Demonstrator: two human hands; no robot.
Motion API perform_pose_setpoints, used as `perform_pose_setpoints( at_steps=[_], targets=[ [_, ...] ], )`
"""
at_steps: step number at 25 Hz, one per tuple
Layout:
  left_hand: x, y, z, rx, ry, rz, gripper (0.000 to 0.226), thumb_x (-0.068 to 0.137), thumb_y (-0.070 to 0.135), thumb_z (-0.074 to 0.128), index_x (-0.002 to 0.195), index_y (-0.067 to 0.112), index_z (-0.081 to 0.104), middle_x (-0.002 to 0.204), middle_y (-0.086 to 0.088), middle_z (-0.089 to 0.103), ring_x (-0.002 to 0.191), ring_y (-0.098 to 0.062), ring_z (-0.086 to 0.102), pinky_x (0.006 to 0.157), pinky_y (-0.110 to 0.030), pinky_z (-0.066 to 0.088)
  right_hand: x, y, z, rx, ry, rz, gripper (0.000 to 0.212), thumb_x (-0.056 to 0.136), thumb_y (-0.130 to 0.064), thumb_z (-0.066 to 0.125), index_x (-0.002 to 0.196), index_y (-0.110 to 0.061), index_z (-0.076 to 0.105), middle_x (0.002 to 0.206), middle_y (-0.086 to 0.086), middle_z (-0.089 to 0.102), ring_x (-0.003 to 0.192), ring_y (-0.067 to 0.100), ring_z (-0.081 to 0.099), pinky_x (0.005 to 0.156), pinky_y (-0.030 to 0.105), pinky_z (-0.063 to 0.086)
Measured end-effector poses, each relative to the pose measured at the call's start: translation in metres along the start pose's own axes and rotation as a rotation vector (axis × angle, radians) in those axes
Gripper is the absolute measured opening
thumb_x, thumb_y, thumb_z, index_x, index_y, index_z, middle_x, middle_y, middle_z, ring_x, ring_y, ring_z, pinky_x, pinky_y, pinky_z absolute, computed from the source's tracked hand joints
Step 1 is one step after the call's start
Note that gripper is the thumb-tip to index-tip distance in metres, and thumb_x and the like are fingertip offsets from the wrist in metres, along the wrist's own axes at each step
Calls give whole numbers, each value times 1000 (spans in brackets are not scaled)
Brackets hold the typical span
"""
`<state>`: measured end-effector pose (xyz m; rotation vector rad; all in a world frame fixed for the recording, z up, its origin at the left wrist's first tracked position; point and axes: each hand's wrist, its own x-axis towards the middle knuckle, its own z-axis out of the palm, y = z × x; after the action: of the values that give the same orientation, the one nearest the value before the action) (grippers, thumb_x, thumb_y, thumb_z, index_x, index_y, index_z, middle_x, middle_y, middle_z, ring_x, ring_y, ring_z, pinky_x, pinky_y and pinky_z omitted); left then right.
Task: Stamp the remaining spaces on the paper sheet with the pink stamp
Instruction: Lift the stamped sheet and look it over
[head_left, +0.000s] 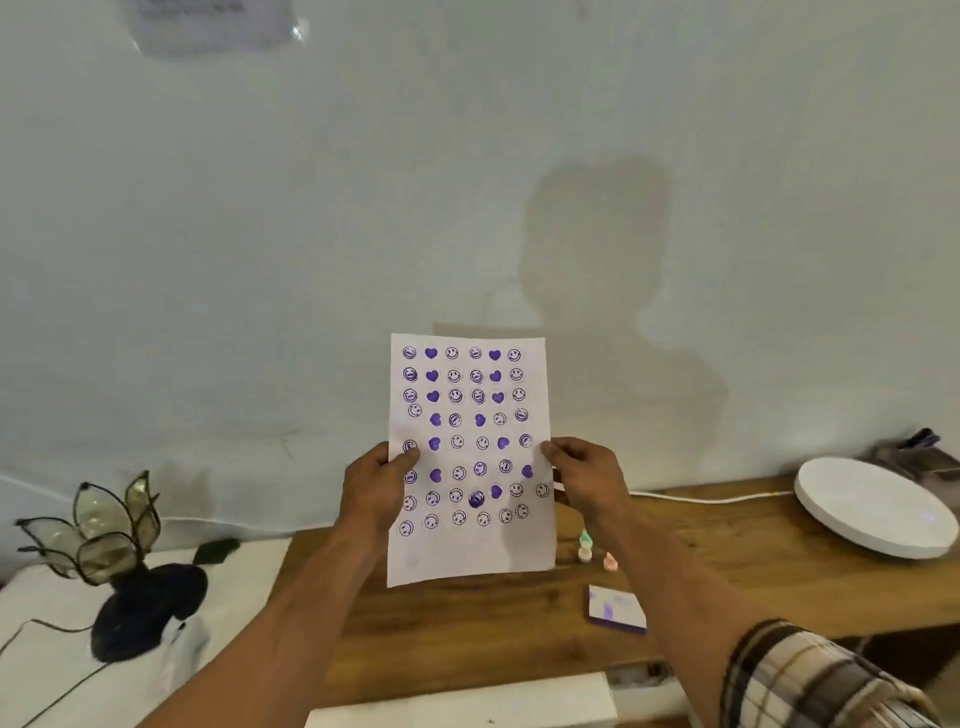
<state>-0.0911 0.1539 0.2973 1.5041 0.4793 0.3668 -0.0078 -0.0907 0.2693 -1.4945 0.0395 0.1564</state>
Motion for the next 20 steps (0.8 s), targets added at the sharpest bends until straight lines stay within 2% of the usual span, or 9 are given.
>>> perform_pose_setpoints(
  at_steps=[6,9,12,16,20],
  targets=[
    [-74,108,-23,-132,-5,159,11,92,19,71,95,23,80,89,-3,83,77,-26,80,60,-39,63,-74,-117,1,28,-30,-240,13,101,-21,70,104,-13,80,101,8,83,90,30,77,83,54,65],
    [-108,155,-34,-179,-12,235,10,90,20,72,94,22,81,91,-5,83,85,-32,79,75,-51,65,-111,-167,3,53,-35,-342,13,100,-22,71,104,-13,80,100,6,83,89,31,76,87,59,64],
    [-135,190,-44,-199,-25,307,10,90,21,73,96,19,81,94,-7,82,91,-35,78,83,-58,62,-143,-205,3,79,-56,-424,15,100,-22,71,106,-13,80,103,7,83,97,37,77,88,60,63],
    [-160,221,-52,-211,-13,372,13,90,23,74,96,12,79,93,-6,82,100,-38,75,89,-60,60,-174,-236,3,97,-70,-481,16,101,-21,70,109,-11,79,104,7,83,101,39,77,89,61,63],
    [-179,238,-58,-236,-29,405,21,90,23,74,102,5,75,96,-11,82,100,-41,75,87,-63,59,-195,-255,1,115,-76,-515,15,102,-20,70,108,-11,79,105,9,82,104,41,76,90,62,62]
  ],
)
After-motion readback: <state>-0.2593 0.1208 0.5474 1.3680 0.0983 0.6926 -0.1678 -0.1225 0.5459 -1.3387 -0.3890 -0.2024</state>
